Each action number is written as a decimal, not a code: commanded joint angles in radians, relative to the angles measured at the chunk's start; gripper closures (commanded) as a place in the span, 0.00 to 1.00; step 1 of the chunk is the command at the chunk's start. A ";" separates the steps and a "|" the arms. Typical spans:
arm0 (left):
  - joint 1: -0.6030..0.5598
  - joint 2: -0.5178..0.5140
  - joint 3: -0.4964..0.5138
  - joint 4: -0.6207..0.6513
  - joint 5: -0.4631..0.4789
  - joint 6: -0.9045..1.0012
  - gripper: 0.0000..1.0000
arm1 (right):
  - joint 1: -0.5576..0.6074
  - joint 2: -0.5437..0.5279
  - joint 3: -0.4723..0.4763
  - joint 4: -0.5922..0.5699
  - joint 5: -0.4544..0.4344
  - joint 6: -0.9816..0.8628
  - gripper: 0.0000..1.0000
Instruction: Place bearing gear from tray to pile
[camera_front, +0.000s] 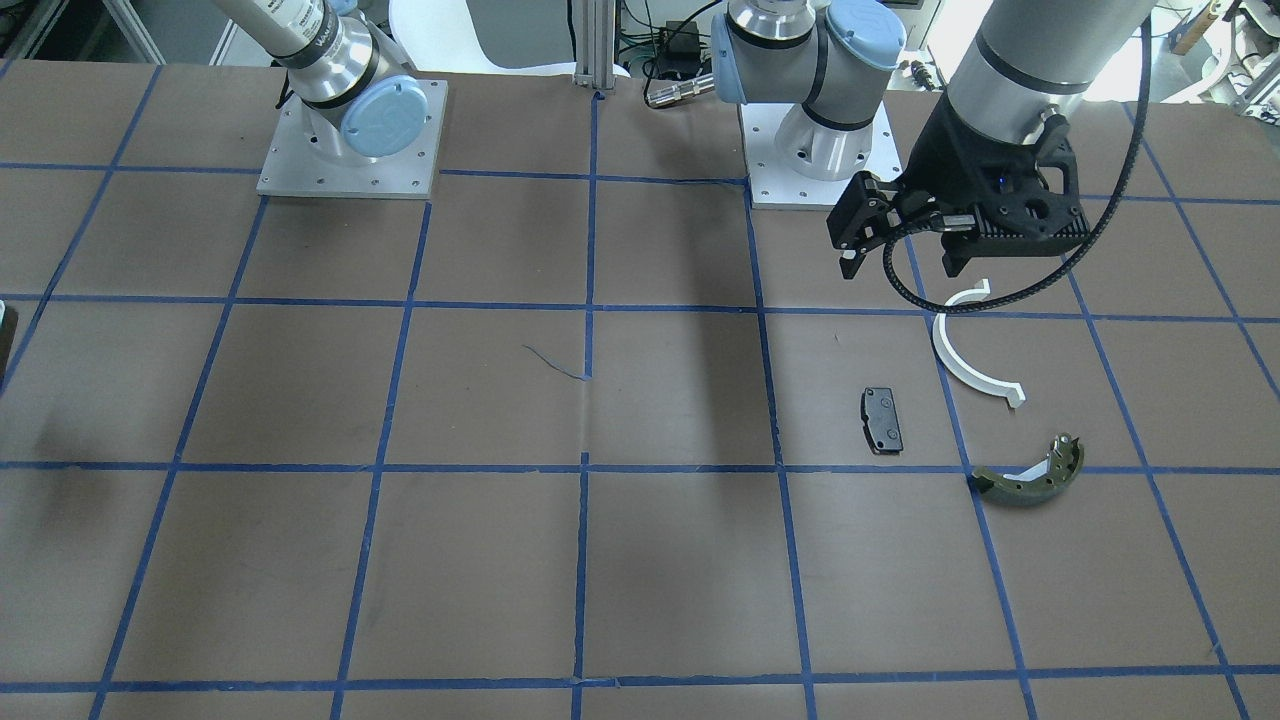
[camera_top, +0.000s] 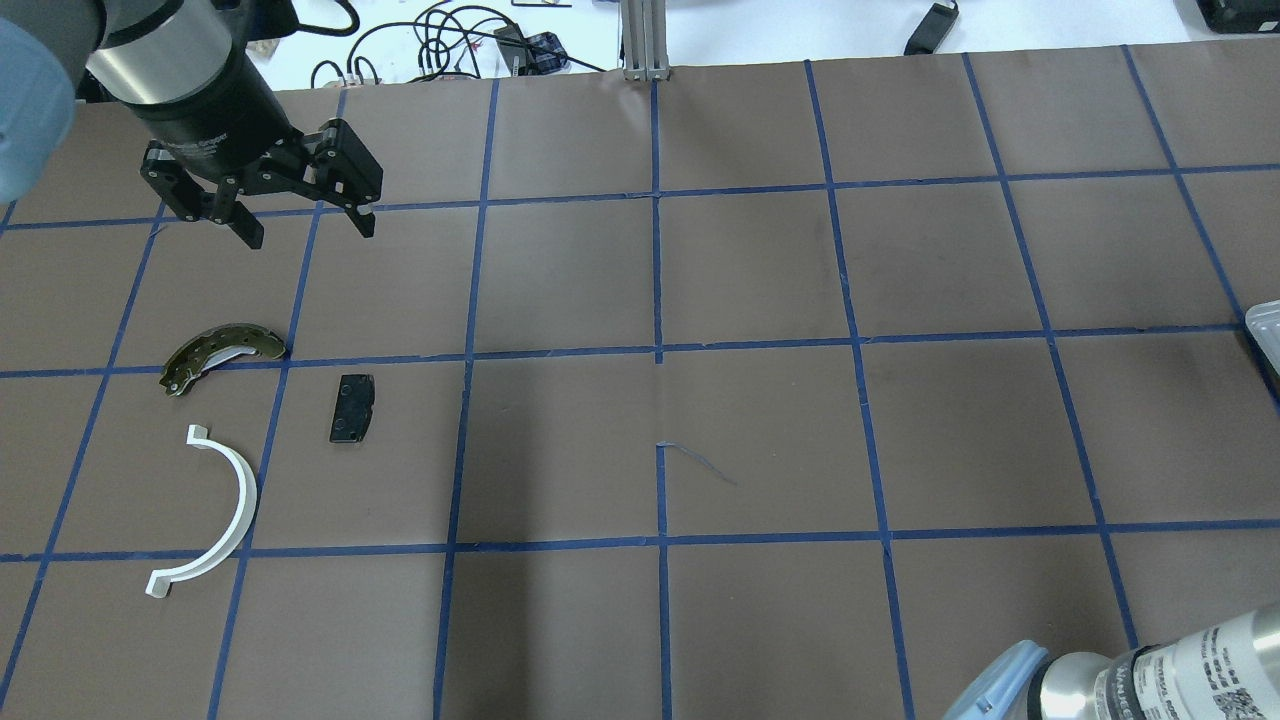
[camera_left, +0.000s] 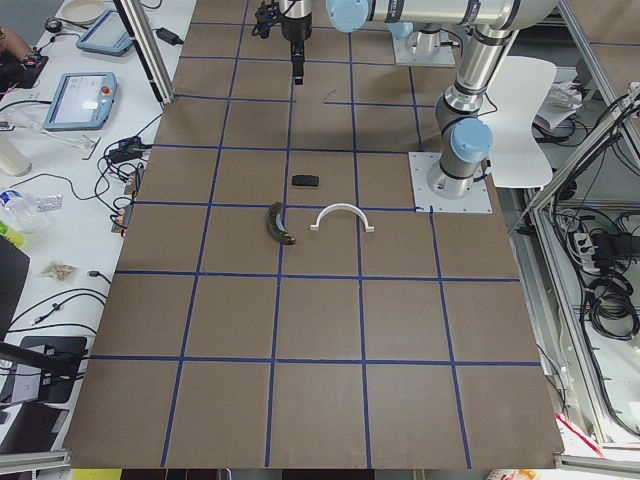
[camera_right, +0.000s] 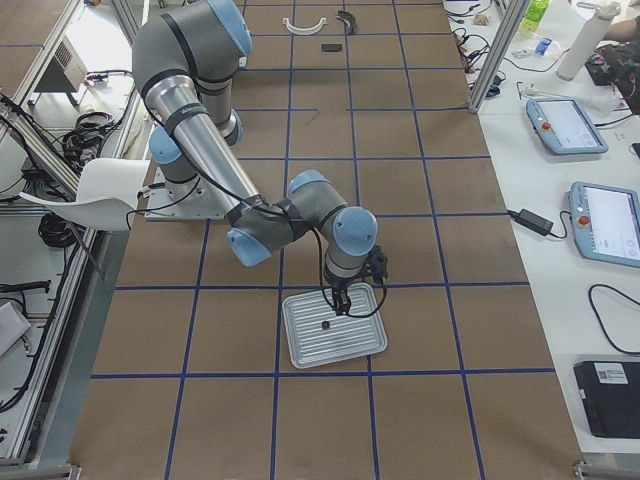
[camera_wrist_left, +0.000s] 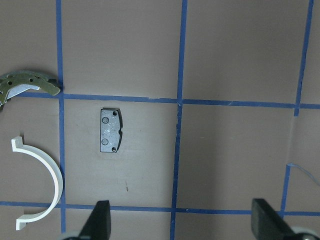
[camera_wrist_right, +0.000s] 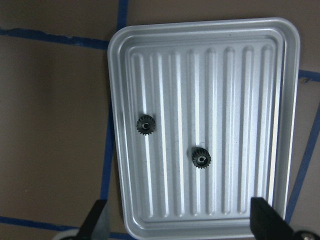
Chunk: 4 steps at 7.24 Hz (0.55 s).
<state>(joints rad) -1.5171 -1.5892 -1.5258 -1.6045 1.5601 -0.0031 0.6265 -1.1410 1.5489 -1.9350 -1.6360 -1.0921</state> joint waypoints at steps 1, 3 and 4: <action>0.000 0.000 -0.001 0.000 0.000 0.000 0.00 | -0.046 0.078 0.019 -0.111 0.002 -0.061 0.00; 0.000 0.000 -0.001 0.002 0.000 0.000 0.00 | -0.062 0.075 0.171 -0.341 0.002 -0.100 0.01; 0.000 0.000 -0.001 0.002 0.000 0.000 0.00 | -0.064 0.075 0.233 -0.414 0.004 -0.101 0.01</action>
<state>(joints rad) -1.5171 -1.5892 -1.5263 -1.6032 1.5601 -0.0031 0.5673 -1.0662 1.6956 -2.2279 -1.6335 -1.1792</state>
